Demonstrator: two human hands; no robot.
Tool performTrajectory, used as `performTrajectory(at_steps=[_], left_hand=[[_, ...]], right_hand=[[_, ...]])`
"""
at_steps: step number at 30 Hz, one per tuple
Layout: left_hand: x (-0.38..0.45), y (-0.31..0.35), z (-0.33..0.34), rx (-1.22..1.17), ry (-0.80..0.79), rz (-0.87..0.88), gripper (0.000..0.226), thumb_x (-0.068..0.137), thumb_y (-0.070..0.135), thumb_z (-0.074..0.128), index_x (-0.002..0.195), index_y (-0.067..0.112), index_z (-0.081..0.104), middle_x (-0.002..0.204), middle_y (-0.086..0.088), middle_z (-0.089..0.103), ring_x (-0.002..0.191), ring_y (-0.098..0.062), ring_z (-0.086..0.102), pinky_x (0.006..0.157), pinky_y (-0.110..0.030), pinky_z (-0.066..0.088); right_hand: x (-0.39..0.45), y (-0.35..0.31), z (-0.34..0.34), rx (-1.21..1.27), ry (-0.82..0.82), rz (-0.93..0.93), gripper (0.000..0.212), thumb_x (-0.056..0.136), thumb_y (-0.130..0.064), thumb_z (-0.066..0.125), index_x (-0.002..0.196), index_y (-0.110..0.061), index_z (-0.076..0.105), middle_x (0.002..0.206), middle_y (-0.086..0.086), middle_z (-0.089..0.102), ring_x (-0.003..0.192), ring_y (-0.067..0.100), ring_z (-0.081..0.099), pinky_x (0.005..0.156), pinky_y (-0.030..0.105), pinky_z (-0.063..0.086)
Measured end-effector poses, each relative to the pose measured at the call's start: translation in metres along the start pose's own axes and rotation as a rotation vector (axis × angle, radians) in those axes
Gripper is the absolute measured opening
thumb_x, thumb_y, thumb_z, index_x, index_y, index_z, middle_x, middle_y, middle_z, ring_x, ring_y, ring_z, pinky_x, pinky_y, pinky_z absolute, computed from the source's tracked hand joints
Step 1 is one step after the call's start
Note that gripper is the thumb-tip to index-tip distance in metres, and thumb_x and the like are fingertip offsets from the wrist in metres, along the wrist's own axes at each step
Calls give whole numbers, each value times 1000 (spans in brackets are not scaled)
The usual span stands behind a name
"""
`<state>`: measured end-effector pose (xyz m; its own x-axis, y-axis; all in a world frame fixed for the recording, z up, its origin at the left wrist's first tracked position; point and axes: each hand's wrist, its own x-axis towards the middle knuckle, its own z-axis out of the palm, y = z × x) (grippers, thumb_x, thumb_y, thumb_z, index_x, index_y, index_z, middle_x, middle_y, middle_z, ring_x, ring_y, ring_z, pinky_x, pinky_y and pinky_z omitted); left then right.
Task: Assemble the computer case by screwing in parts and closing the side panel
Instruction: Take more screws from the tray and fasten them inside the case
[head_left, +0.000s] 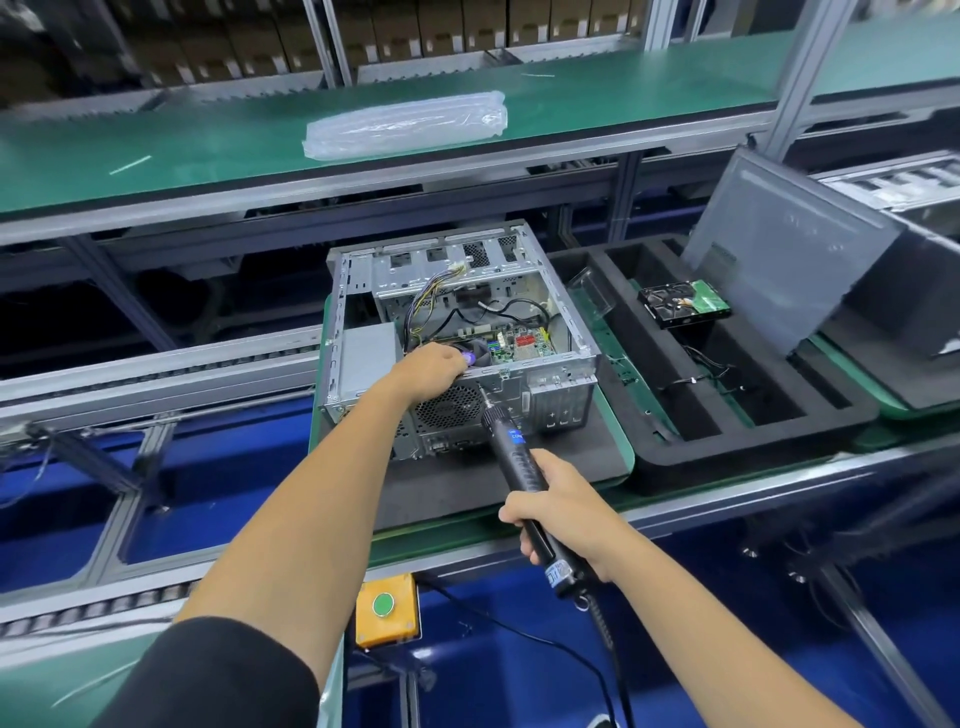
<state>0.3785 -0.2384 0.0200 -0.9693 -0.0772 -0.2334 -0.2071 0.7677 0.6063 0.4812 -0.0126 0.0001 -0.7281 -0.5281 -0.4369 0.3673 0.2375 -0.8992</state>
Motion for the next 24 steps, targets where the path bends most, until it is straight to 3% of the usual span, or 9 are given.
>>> performTrajectory(at_steps=[9, 24], left_hand=[[0, 0, 8, 212, 142, 11, 32, 93, 29, 33, 63, 20, 33, 63, 3, 45, 59, -11, 39, 53, -28, 25], [3, -4, 6, 177, 107, 28, 30, 94, 30, 36, 66, 18, 40, 68, 3, 50, 64, -12, 43, 57, -29, 28]], right_hand=[[-1, -3, 2, 14, -1, -11, 31, 74, -13, 69, 96, -17, 47, 76, 9, 52, 49, 25, 54, 48, 29, 47], [-3, -9, 1, 14, 9, 6, 28, 79, -7, 67, 97, -16, 47, 76, 10, 51, 48, 24, 53, 48, 30, 47]])
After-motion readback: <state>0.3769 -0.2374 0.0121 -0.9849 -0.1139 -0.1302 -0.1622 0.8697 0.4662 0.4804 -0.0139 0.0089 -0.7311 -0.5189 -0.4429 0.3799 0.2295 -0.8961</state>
